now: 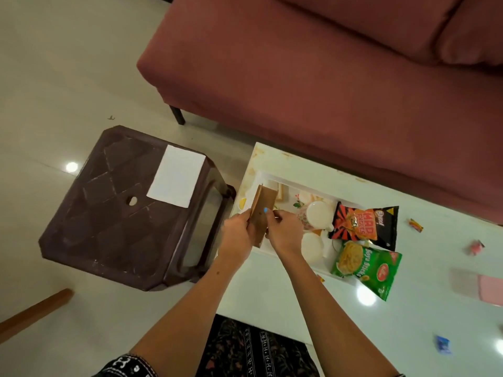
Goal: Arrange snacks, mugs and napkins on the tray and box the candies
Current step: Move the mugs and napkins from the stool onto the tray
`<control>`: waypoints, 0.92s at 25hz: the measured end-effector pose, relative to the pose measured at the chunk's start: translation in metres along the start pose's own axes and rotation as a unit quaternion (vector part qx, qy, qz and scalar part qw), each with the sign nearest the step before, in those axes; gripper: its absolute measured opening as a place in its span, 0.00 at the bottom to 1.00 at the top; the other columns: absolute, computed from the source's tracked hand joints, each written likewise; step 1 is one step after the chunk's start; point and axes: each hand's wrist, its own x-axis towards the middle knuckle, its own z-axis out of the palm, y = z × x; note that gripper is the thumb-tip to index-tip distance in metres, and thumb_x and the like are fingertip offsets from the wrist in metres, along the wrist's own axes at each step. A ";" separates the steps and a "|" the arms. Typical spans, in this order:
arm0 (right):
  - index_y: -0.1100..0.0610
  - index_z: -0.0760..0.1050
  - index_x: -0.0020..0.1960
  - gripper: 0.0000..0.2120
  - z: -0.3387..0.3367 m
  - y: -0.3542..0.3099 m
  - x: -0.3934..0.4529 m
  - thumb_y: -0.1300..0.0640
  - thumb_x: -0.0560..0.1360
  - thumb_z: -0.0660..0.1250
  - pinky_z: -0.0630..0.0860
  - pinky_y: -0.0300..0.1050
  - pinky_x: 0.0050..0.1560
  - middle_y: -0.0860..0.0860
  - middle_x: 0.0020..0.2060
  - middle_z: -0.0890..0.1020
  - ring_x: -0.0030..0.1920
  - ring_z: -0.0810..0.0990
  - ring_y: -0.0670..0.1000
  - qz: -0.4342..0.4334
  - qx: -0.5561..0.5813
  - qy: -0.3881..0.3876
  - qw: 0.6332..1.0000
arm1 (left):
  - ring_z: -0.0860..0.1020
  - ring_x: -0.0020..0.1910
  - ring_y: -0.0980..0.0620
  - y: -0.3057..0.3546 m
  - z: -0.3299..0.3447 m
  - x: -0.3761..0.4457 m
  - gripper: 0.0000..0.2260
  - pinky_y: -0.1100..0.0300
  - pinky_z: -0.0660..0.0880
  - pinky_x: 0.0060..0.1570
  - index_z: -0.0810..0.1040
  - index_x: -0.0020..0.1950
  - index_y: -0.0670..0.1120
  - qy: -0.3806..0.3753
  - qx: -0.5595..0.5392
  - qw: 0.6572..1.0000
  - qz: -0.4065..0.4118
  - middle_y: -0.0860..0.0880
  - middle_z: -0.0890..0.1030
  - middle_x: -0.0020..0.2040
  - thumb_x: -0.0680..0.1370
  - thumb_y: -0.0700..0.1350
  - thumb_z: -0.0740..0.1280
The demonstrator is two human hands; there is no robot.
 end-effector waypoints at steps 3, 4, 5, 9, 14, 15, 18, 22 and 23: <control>0.61 0.80 0.45 0.14 -0.005 0.028 0.018 0.52 0.76 0.62 0.75 0.45 0.42 0.57 0.42 0.85 0.41 0.82 0.57 0.011 -0.028 -0.033 0.999 | 0.81 0.51 0.46 -0.008 0.028 0.006 0.14 0.55 0.78 0.56 0.75 0.64 0.45 -0.046 -0.012 0.999 -0.023 0.44 0.83 0.55 0.79 0.44 0.62; 0.61 0.80 0.46 0.12 -0.005 0.035 0.024 0.53 0.76 0.62 0.73 0.45 0.42 0.58 0.44 0.85 0.42 0.81 0.57 0.013 -0.038 -0.045 0.998 | 0.81 0.54 0.45 -0.011 0.035 0.008 0.15 0.52 0.76 0.60 0.74 0.65 0.46 -0.061 -0.009 0.998 -0.031 0.44 0.82 0.57 0.79 0.45 0.62; 0.61 0.80 0.48 0.11 -0.003 0.041 0.029 0.55 0.76 0.62 0.74 0.45 0.43 0.58 0.45 0.84 0.44 0.81 0.58 0.015 -0.043 -0.062 0.997 | 0.79 0.57 0.44 -0.014 0.042 0.012 0.16 0.50 0.74 0.63 0.73 0.66 0.45 -0.071 -0.008 0.997 -0.042 0.44 0.81 0.59 0.78 0.45 0.63; 0.57 0.79 0.55 0.11 0.012 0.059 0.048 0.58 0.74 0.66 0.78 0.51 0.53 0.57 0.50 0.84 0.51 0.81 0.58 0.027 -0.030 -0.104 0.994 | 0.78 0.58 0.42 -0.022 0.061 0.028 0.16 0.50 0.74 0.61 0.73 0.65 0.44 -0.063 -0.025 0.995 -0.071 0.41 0.80 0.58 0.78 0.39 0.62; 0.55 0.75 0.60 0.15 0.020 0.073 0.052 0.59 0.74 0.66 0.73 0.43 0.54 0.55 0.54 0.83 0.56 0.79 0.55 0.033 0.004 -0.111 0.993 | 0.78 0.57 0.41 -0.030 0.075 0.035 0.18 0.51 0.74 0.58 0.73 0.66 0.43 -0.068 -0.017 0.995 -0.077 0.39 0.80 0.57 0.77 0.35 0.60; 0.55 0.74 0.61 0.16 0.021 0.075 0.051 0.60 0.74 0.65 0.73 0.45 0.56 0.55 0.55 0.82 0.58 0.79 0.55 0.035 0.007 -0.113 0.993 | 0.78 0.58 0.41 -0.031 0.077 0.035 0.18 0.51 0.74 0.58 0.73 0.66 0.43 -0.073 -0.018 0.994 -0.083 0.39 0.80 0.58 0.76 0.35 0.59; 0.56 0.70 0.66 0.20 0.023 0.076 0.048 0.63 0.75 0.62 0.73 0.51 0.61 0.58 0.58 0.81 0.60 0.77 0.58 0.045 -0.004 -0.108 0.993 | 0.77 0.58 0.41 -0.031 0.075 0.032 0.19 0.52 0.73 0.58 0.72 0.67 0.43 -0.082 -0.038 0.991 -0.095 0.40 0.80 0.59 0.76 0.34 0.59; 0.58 0.65 0.70 0.24 0.018 0.070 0.041 0.64 0.74 0.63 0.73 0.53 0.63 0.60 0.61 0.78 0.62 0.76 0.60 0.071 -0.028 -0.053 0.996 | 0.77 0.57 0.47 -0.028 0.056 0.023 0.17 0.57 0.74 0.60 0.70 0.67 0.41 -0.061 -0.083 0.987 -0.121 0.43 0.78 0.58 0.78 0.37 0.61; 0.59 0.66 0.69 0.22 0.017 0.064 0.038 0.63 0.75 0.63 0.73 0.53 0.62 0.60 0.60 0.78 0.61 0.76 0.60 0.069 -0.025 -0.030 0.997 | 0.78 0.57 0.46 -0.033 0.049 0.022 0.17 0.60 0.75 0.57 0.71 0.66 0.40 -0.036 -0.087 0.988 -0.118 0.42 0.78 0.58 0.77 0.37 0.62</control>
